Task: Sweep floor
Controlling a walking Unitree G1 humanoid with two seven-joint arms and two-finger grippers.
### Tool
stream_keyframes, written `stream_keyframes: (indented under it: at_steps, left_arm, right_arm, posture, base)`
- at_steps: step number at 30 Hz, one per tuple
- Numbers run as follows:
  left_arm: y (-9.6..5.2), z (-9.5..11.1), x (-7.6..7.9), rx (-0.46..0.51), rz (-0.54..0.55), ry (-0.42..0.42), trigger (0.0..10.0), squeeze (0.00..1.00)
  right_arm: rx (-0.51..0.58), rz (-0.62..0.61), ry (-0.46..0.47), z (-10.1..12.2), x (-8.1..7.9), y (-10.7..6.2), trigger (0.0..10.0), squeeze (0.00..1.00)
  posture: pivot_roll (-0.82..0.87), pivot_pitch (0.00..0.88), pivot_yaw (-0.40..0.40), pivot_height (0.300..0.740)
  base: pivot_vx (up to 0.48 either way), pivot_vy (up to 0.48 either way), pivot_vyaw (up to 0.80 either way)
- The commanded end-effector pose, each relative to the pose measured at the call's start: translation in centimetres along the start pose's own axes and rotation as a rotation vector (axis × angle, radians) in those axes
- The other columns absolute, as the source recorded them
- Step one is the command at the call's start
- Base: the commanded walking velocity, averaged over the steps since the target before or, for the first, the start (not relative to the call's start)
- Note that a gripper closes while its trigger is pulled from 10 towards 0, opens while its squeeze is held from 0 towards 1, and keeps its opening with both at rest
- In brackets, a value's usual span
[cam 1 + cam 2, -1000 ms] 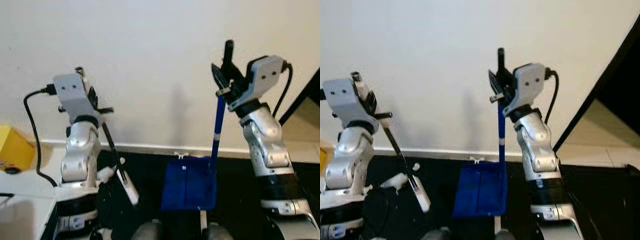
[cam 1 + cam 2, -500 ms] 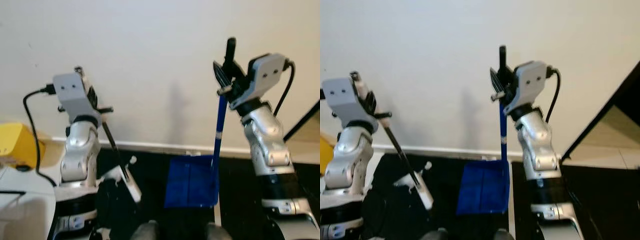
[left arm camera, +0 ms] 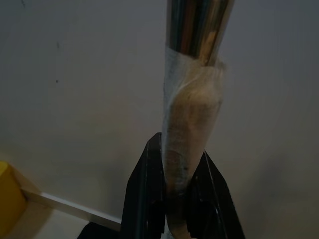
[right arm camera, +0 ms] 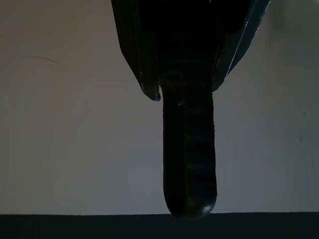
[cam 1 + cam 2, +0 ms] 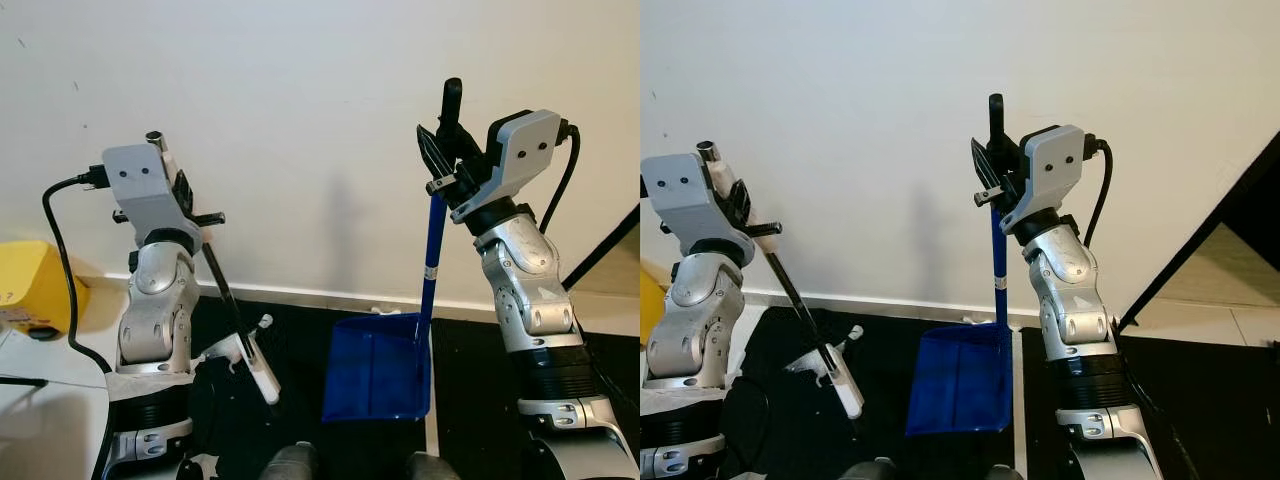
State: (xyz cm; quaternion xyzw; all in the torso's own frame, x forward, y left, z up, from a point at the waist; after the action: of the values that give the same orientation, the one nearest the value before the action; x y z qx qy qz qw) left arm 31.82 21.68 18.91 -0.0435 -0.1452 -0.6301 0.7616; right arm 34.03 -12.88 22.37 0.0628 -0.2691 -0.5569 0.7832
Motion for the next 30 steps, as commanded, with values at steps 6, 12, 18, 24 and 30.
stream_keyframes:
  at_steps: [6, 12, 18, 24, 30]
  left_arm:
    - [-0.5, -0.9, 0.0, -0.011, -0.059, 0.010, 10.0, 0.00]
    - [-2.0, -3.0, 1.1, -0.059, -0.187, 0.078, 10.0, 0.00]
    - [-3.1, -3.3, 2.0, -0.030, -0.282, 0.152, 10.0, 0.00]
    - [-2.9, -2.1, 2.3, 0.036, -0.315, 0.118, 10.0, 0.00]
    - [-3.5, -2.5, 1.7, -0.029, -0.290, 0.109, 10.0, 0.00]
  right_arm:
    - [-0.006, -0.031, 0.000, -1.3, -0.3, -0.5, 10.0, 0.00]
    - [-0.068, -0.032, 0.021, -3.7, -1.5, -1.7, 10.0, 0.00]
    - [-0.059, -0.006, 0.043, -3.7, -2.7, -1.8, 10.0, 0.00]
    - [-0.011, -0.017, -0.015, -3.6, -2.9, -1.0, 10.0, 0.00]
    - [0.003, -0.025, 0.003, -3.7, -3.0, -0.5, 10.0, 0.00]
  posture:
    - [0.05, 0.027, 0.042, 0.740]
    - [0.07, 0.061, 0.040, 0.740]
    - [0.10, 0.115, 0.039, 0.740]
    - [0.13, 0.154, 0.037, 0.740]
    - [0.17, 0.152, 0.024, 0.740]
  base:
    - [0.000, 0.000, 0.00]
    - [0.000, 0.000, 0.00]
    - [0.000, 0.000, 0.00]
    - [0.000, 0.000, 0.00]
    - [0.000, 0.000, 0.00]
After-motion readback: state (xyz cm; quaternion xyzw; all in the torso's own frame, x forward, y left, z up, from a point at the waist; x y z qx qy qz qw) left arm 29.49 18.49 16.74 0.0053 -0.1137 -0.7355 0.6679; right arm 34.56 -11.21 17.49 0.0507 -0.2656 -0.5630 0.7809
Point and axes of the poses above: a point about 5 cm out from each wrist's last joint towards the gripper, its own y axis pointing out of the wrist towards the gripper, its own z axis along the axis of the wrist's last joint, x = y × z, the point moved 1 cm from there along y, pointing out of the wrist towards the gripper, and after that the axes turned 15 degrees about -y, right-handed, at the moved point
